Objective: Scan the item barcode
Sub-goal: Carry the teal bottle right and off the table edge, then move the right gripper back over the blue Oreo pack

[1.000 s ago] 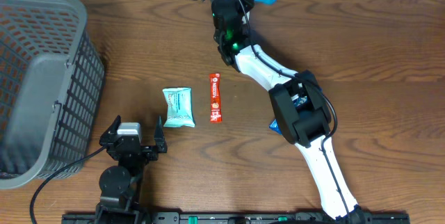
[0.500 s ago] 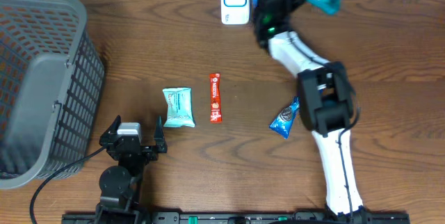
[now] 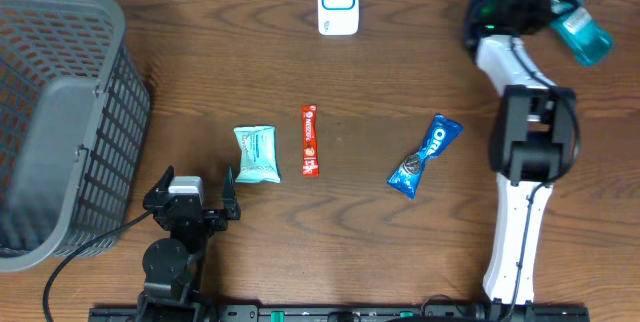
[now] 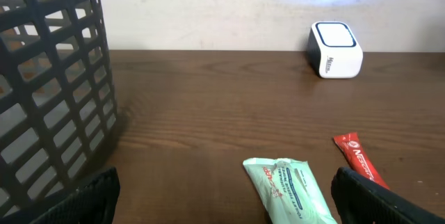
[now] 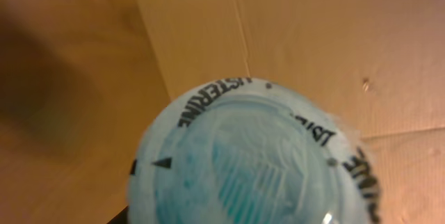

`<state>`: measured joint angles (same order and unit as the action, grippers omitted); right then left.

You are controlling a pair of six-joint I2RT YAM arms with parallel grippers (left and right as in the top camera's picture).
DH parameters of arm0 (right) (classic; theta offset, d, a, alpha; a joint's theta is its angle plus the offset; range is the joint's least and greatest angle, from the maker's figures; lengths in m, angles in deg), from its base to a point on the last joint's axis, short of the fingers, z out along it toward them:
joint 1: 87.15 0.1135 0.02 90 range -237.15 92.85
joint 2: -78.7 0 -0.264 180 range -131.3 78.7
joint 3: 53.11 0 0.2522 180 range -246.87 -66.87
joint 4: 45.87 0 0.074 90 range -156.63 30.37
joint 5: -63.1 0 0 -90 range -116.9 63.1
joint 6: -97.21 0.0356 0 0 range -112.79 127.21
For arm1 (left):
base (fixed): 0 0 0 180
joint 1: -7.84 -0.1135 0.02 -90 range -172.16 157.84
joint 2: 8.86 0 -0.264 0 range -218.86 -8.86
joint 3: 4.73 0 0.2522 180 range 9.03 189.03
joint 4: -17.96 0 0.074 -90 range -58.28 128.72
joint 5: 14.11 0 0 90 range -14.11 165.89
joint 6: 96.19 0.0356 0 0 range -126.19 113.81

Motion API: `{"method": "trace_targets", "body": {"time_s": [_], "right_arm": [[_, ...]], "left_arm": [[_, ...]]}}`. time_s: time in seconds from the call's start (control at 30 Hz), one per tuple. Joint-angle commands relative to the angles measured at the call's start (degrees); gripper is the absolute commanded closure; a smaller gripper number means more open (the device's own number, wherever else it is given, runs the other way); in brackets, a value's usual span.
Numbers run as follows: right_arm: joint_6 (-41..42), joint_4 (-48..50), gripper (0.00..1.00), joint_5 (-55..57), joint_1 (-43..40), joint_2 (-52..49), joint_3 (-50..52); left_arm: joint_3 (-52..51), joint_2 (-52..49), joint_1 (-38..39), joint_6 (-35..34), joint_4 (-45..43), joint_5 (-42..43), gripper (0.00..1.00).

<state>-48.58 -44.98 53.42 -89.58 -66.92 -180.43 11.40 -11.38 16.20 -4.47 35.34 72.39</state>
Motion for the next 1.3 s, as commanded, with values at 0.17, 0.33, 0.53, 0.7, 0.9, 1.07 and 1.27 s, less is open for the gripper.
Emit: {"method": "trace_targets", "body": {"time_s": [0.17, 0.33, 0.53, 0.7, 0.9, 1.07, 1.27], "right_arm": [[16.0, -16.3, 0.80, 2.6, -9.1, 1.6, -1.8], [32.8, -34.6, 0.78, -3.5, -14.1, 1.6, -1.8], [47.7, -48.9, 0.83, -14.0, -20.4, 1.6, -1.8], [51.7, -53.5, 0.79, -21.1, -26.0, 1.6, -1.8], [53.9, -55.7, 0.43, -27.5, -29.6, 1.6, -1.8], [53.9, -56.7, 0.01, -33.9, -29.4, 1.7, -1.9], [54.6, -58.7, 0.01, -41.6, -26.9, 4.5, -1.9]], "left_arm": [[-1.8, 0.0, 0.0, -0.1, 0.8, -0.1, 0.02], [-1.8, 0.0, 0.0, -0.1, 0.8, -0.1, 0.02], [-1.8, 0.0, 0.0, -0.1, 0.8, -0.1, 0.02], [-1.8, 0.0, 0.0, -0.1, 0.8, -0.1, 0.02], [-1.8, 0.0, 0.0, -0.1, 0.8, -0.1, 0.02], [-1.8, 0.0, 0.0, -0.1, 0.8, -0.1, 0.02], [-1.8, 0.0, 0.0, -0.1, 0.8, -0.1, 0.02]]}}
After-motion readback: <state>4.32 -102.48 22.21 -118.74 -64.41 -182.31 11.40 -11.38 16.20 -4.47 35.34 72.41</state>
